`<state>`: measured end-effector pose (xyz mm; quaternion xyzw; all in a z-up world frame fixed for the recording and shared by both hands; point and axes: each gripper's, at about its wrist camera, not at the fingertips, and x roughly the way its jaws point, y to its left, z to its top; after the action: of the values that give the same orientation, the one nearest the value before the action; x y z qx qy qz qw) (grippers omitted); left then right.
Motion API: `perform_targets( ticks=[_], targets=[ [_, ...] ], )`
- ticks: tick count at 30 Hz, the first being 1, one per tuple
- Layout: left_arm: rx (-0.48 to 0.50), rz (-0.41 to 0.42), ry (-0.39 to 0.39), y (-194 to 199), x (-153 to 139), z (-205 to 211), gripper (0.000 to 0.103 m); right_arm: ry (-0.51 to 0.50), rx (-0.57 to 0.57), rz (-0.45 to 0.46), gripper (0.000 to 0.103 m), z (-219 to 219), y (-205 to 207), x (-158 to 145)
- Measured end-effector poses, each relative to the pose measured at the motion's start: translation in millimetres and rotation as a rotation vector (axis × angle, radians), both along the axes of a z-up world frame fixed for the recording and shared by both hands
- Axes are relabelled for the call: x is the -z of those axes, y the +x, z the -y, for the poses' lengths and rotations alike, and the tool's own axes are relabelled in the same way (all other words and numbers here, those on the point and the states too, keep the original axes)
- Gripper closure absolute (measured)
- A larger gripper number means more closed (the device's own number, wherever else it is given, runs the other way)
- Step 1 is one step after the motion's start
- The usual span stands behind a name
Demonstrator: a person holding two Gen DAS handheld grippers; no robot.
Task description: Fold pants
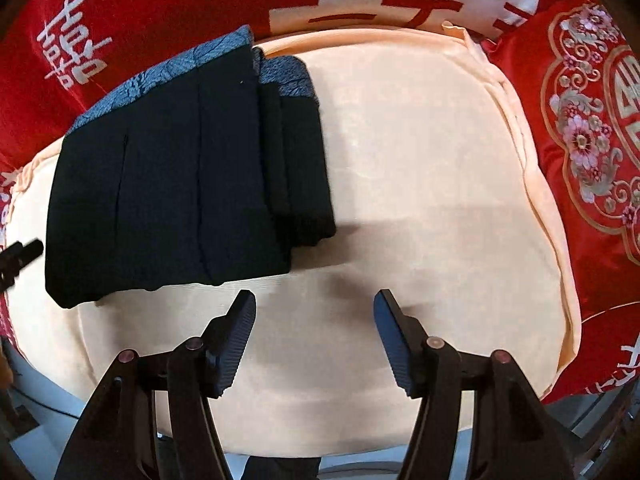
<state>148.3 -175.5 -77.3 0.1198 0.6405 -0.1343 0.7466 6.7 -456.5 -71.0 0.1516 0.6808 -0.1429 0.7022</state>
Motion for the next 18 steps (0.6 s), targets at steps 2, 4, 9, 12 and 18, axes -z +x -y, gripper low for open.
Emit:
perform_targets(
  ticks=[2, 4, 9, 12, 18],
  targets=[
    [-0.028, 0.001, -0.007, 9.7, 0.1, -1.8, 0.027, 0.003, 0.014, 0.028, 0.038, 5.0, 1.9, -6.0],
    [-0.053, 0.008, -0.008, 19.6, 0.8, -3.6, 0.027, 0.013, 0.029, 0.073, 0.038, 6.0, 5.4, -16.5],
    [-0.101, 0.023, -0.003, 44.8, 5.6, 0.1, 0.027, 0.065, 0.022, 0.184, 0.038, 17.7, 52.6, -23.1],
    [-0.127, 0.032, -0.012, 61.7, 6.9, 3.5, 0.027, 0.107, 0.029, 0.239, 0.038, 31.0, 92.4, -15.1],
    [-0.161, 0.032, -0.012, 86.7, 20.6, 13.6, 0.027, 0.259, 0.09, 0.236, 0.05, 51.6, 145.9, 18.8]
  ],
)
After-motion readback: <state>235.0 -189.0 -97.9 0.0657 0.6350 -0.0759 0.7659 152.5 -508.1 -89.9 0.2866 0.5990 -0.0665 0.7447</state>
